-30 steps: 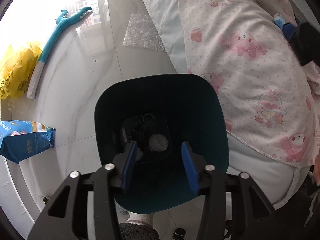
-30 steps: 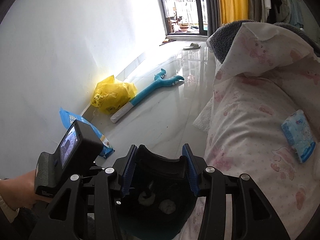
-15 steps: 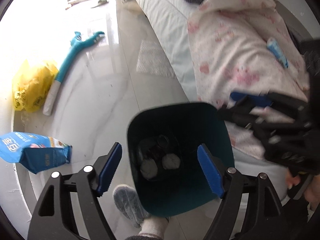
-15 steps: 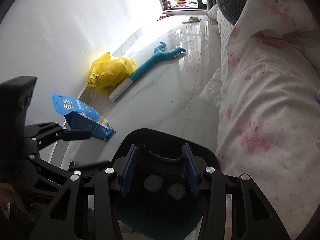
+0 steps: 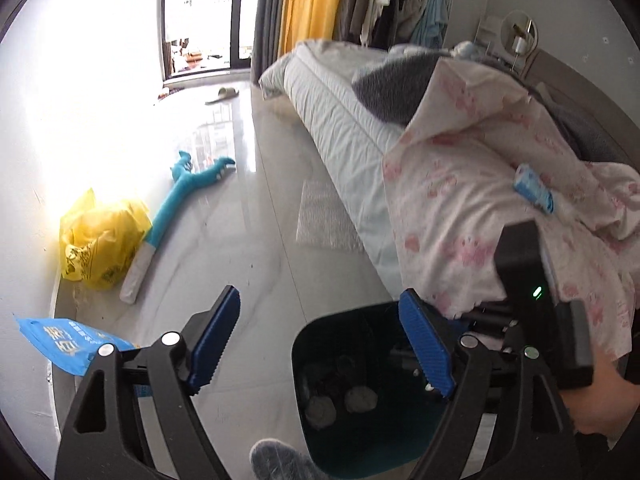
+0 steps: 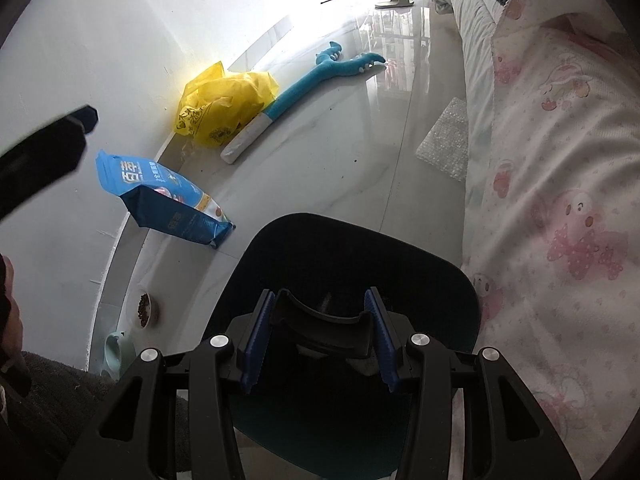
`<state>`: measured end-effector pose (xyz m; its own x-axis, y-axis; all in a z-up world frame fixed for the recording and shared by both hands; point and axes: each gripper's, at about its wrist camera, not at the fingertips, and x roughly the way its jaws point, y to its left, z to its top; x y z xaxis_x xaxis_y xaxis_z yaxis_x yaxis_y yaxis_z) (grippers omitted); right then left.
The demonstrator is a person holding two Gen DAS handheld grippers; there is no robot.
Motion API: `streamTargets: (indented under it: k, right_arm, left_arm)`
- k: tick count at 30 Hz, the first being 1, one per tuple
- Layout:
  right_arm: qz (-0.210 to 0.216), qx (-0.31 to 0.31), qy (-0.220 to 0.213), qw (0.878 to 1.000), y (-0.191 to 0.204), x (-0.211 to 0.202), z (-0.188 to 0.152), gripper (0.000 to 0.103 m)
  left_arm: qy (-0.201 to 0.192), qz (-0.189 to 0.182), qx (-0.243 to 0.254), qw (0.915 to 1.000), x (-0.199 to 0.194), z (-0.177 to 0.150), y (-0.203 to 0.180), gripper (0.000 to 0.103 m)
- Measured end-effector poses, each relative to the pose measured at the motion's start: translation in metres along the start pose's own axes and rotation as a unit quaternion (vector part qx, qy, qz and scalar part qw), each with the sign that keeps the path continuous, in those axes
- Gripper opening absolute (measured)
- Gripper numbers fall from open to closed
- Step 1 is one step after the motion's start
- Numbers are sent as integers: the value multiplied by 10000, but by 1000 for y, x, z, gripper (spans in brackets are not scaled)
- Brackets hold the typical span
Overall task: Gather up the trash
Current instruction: 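Move both open tools back toward the blue tissue packet on the bed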
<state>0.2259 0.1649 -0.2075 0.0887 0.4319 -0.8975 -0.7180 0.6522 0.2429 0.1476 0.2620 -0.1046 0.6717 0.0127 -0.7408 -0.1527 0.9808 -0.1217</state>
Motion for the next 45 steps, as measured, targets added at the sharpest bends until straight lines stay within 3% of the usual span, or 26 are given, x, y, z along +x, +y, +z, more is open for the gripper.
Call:
streamTargets:
  k: [8,21,25,37,45]
  right_arm:
    - [-80,-82,139,9998,2,2,-6,48]
    - [-64,-115,60,9999,0,-17,-10,70]
    - [24,-113,-78,9999,-3,-29,-12,70]
    - [55,-195,-867,9960,-21,-89,-20,75]
    - [-257,-28,-1599,9868,-56,-137,-30,80]
  left_arm:
    - [-667,-49,-67,9977,-26,18,-11,86]
    - [-1373,8,35,9905,-52,33,-36,89]
    - [-1572,-42,-27,9875,-57,41,-45,90]
    - [-1919,-181,-40,9812,-63,58,-81,94]
    - [-1984,-226,254,9795,-58,63,-116,96]
